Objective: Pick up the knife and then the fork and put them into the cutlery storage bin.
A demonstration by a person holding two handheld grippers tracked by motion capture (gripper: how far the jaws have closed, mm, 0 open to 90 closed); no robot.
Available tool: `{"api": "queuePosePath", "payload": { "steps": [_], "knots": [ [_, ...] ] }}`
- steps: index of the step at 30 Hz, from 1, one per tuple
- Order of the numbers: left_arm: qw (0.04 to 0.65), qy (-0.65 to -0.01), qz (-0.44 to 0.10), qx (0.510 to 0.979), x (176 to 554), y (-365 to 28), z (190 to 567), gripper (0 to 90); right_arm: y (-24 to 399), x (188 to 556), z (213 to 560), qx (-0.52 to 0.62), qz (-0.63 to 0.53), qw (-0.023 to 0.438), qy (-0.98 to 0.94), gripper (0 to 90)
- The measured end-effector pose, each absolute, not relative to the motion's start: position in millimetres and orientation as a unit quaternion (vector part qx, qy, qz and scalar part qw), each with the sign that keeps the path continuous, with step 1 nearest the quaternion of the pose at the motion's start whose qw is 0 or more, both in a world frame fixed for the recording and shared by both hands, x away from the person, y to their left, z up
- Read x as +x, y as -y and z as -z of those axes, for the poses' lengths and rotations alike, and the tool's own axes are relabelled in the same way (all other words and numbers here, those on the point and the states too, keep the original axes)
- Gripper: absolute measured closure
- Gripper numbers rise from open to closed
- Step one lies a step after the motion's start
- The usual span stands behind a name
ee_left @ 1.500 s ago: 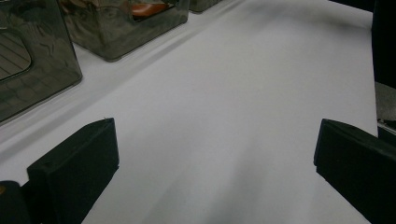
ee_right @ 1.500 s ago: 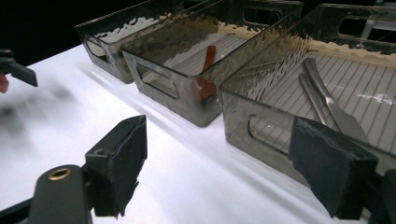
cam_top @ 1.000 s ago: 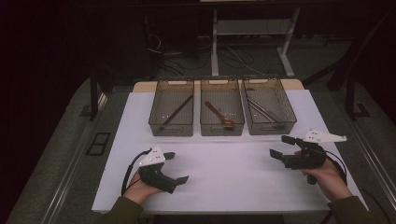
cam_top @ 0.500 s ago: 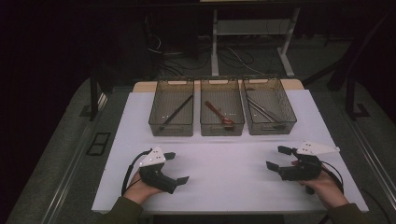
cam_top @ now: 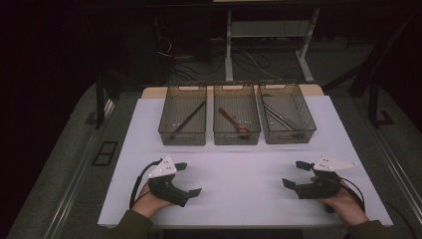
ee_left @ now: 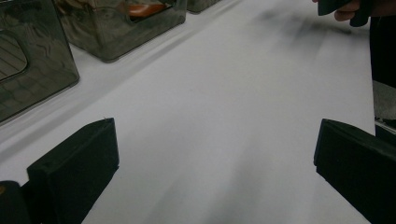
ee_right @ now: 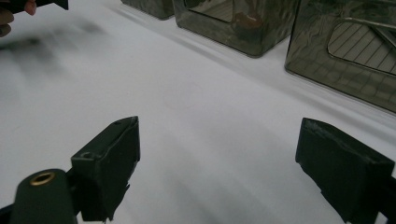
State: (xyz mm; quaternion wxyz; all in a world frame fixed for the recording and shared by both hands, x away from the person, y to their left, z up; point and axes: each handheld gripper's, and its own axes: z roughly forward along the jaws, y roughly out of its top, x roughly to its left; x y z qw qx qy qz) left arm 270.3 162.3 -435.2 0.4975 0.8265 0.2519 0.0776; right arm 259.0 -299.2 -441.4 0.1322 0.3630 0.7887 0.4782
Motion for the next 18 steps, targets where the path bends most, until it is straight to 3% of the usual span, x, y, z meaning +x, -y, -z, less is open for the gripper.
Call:
{"api": "queuePosePath", "payload": {
  "steps": [18],
  "knots": [
    [0.493, -0.25, -0.077, 0.83, 270.2, -161.4, 435.7, 0.0, 293.4, 257.6, 442.9, 0.351, -0.469, 0.14, -0.798, 13.1]
  ]
}}
